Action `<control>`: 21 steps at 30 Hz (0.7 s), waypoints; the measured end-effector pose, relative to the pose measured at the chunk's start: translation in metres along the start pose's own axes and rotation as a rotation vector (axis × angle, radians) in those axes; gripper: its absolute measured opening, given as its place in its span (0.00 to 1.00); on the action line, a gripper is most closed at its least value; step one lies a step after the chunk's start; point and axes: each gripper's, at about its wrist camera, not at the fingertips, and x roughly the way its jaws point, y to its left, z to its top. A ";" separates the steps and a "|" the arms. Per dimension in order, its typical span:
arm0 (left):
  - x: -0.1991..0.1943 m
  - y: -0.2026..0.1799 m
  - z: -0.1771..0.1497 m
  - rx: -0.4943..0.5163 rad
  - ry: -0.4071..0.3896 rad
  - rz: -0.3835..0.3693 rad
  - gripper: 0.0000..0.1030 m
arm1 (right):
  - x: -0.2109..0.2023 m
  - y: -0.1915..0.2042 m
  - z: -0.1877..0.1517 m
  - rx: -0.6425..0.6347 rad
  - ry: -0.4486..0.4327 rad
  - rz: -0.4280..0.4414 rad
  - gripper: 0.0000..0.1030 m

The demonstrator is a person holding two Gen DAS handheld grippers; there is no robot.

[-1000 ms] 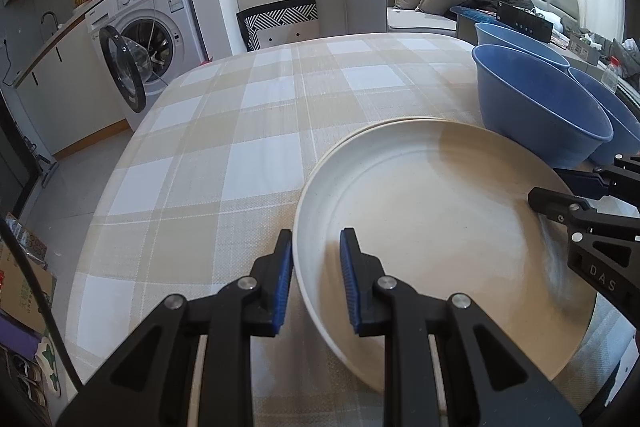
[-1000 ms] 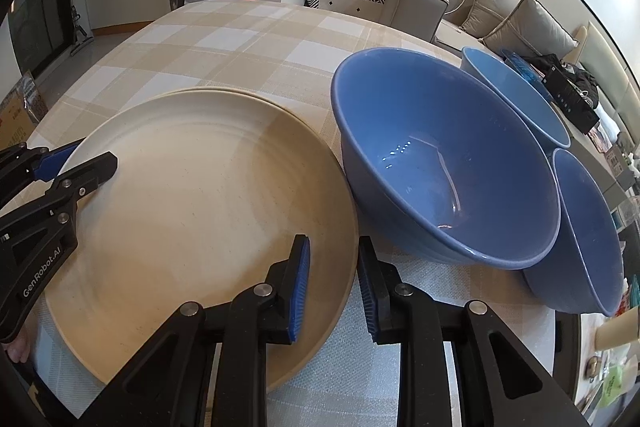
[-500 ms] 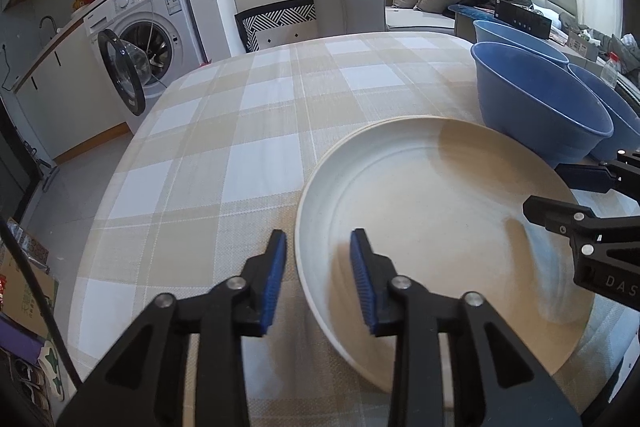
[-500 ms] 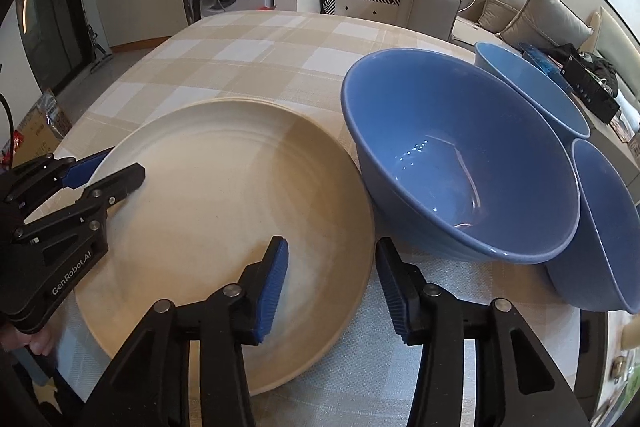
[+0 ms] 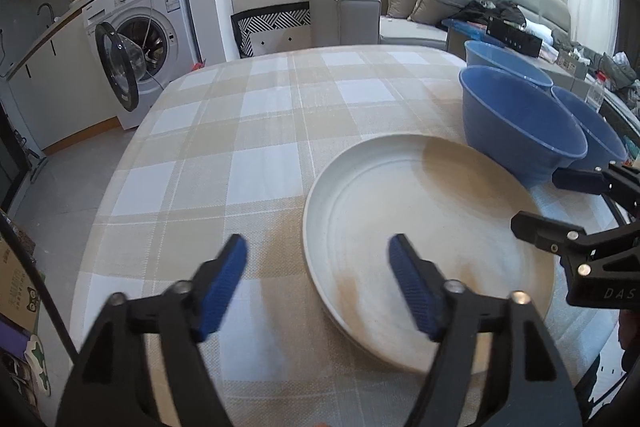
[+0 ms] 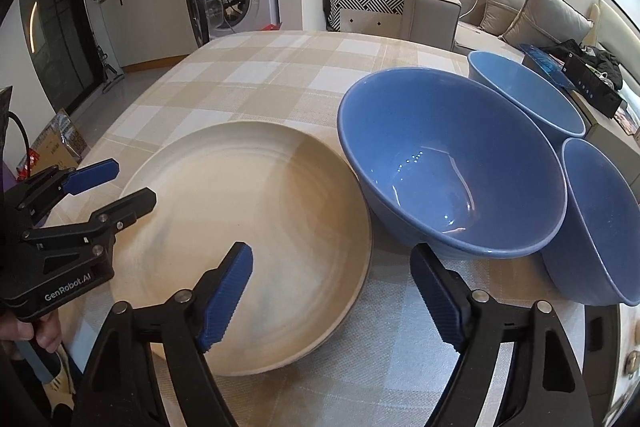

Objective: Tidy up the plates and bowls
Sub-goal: 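Raise both open tools away from the plate stack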

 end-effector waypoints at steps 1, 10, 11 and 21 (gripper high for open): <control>-0.002 0.000 0.000 -0.004 -0.007 -0.003 0.80 | -0.002 0.000 0.000 -0.002 -0.001 0.002 0.82; -0.019 -0.003 0.006 0.002 -0.023 -0.022 0.97 | -0.017 0.001 0.001 -0.013 -0.023 0.031 0.90; -0.022 -0.003 0.007 0.000 -0.027 -0.029 0.99 | -0.019 0.001 0.001 -0.013 -0.029 0.037 0.93; -0.037 -0.010 0.013 -0.001 -0.035 -0.120 1.00 | -0.046 0.006 -0.001 -0.057 -0.064 0.055 0.99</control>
